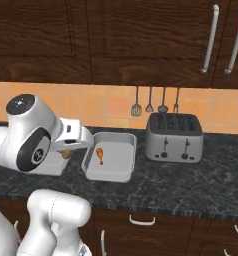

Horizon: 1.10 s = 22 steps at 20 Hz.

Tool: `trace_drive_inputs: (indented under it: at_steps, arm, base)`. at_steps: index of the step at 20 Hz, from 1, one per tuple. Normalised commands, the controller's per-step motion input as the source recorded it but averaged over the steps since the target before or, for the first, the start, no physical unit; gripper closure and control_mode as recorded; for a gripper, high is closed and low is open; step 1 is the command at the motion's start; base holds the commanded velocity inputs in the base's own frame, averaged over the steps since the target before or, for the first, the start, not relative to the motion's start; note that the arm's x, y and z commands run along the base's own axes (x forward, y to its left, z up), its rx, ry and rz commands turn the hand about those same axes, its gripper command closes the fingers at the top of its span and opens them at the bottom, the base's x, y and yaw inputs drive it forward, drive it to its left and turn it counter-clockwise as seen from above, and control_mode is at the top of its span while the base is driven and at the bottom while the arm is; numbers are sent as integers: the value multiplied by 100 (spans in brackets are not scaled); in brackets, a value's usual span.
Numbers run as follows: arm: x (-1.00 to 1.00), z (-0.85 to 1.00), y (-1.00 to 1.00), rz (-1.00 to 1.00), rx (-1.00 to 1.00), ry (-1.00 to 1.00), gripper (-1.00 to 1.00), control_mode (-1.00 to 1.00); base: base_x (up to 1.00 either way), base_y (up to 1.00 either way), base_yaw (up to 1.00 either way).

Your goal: Place one sweet potato and one chicken drumstick in each tupperware on the nearby counter, to pack two identical lunches.

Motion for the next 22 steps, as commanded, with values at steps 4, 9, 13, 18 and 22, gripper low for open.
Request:
trace_drive_inputs:
  at_steps: [4,9,13,18,22]
  arm:
    - [78,-48,5,1,0,12,100,-100]
    - [89,-32,-9,6,0,14,100,-100]
    - [60,-27,-17,6,0,10,100,-100]
    - [80,-49,-10,3,0,8,100,-100]
    - [68,-57,-10,3,0,0,100,-100]
  base:
    - [0,0,0]
    - [0,0,0]
    - [0,0,0]
    - [0,0,0]
    - [0,0,0]
